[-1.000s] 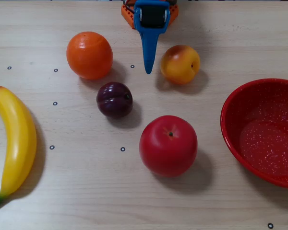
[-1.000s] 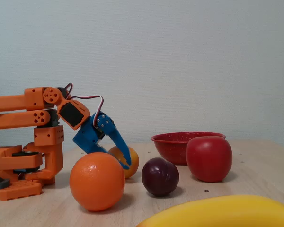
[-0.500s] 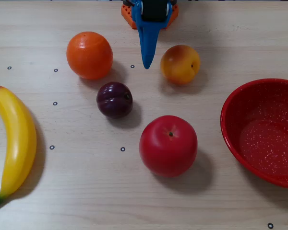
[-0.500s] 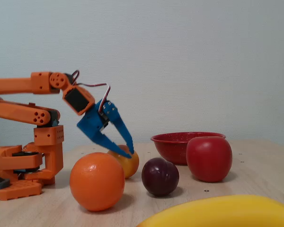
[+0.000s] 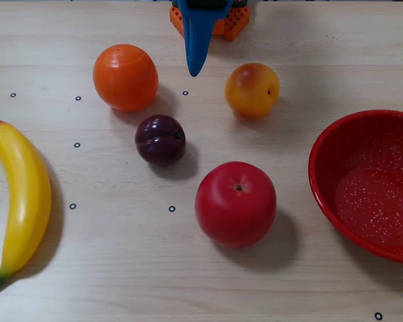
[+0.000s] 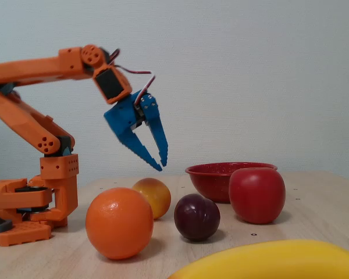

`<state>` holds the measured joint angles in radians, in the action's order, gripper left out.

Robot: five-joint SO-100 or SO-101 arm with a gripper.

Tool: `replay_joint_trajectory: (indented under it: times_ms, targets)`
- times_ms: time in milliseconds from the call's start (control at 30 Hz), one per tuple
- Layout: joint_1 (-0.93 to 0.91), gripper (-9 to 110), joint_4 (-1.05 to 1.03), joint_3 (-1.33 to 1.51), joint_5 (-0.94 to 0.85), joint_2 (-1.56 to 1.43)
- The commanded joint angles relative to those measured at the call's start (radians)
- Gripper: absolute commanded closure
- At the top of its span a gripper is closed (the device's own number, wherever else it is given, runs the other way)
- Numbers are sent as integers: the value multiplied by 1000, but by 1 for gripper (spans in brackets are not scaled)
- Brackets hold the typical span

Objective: Put plum in the red bowl.

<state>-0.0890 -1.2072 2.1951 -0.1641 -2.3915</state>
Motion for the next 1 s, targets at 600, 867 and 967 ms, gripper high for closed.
replay_joint_trajectory:
  times_ms: [600,867,967]
  targets:
    - [-156,100,-250,-571,-100,477]
    - [-169,92,-469,-828,-95,715]
    - [-172,88,-494,-864,-100,750]
